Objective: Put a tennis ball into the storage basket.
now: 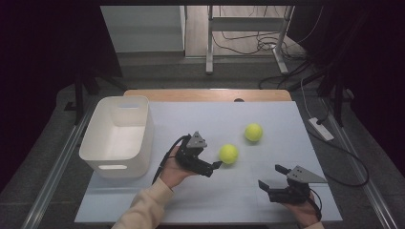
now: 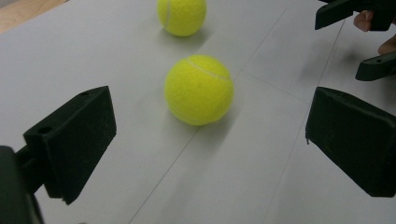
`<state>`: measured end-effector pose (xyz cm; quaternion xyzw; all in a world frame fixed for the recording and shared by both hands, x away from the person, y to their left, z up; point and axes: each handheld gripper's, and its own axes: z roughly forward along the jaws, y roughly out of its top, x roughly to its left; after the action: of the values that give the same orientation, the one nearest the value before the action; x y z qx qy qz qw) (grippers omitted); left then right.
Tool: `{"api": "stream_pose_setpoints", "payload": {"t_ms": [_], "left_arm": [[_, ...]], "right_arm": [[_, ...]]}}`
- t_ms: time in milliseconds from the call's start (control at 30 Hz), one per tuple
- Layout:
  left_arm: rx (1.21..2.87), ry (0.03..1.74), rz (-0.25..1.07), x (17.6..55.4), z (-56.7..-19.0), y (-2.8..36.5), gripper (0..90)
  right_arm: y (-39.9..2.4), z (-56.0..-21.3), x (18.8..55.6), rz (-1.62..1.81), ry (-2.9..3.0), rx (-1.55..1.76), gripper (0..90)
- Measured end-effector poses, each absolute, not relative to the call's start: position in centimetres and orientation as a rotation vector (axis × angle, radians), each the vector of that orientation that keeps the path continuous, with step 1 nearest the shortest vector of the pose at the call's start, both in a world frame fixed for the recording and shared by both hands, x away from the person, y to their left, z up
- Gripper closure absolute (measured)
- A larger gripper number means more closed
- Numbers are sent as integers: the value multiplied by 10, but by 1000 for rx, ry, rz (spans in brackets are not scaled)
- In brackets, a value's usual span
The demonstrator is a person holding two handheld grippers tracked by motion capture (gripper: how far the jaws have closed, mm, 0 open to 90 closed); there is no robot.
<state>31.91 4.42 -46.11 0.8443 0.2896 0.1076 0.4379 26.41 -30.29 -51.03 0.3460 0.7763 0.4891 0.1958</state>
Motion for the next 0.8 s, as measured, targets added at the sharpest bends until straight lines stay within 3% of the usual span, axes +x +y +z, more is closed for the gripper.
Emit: {"api": "stream_pose_setpoints", "payload": {"t_ms": [800], "left_arm": [[2164,734,248,347,-467,19,25]], "right_arm": [[-303,-509,264,1385,2172,968,96]]}}
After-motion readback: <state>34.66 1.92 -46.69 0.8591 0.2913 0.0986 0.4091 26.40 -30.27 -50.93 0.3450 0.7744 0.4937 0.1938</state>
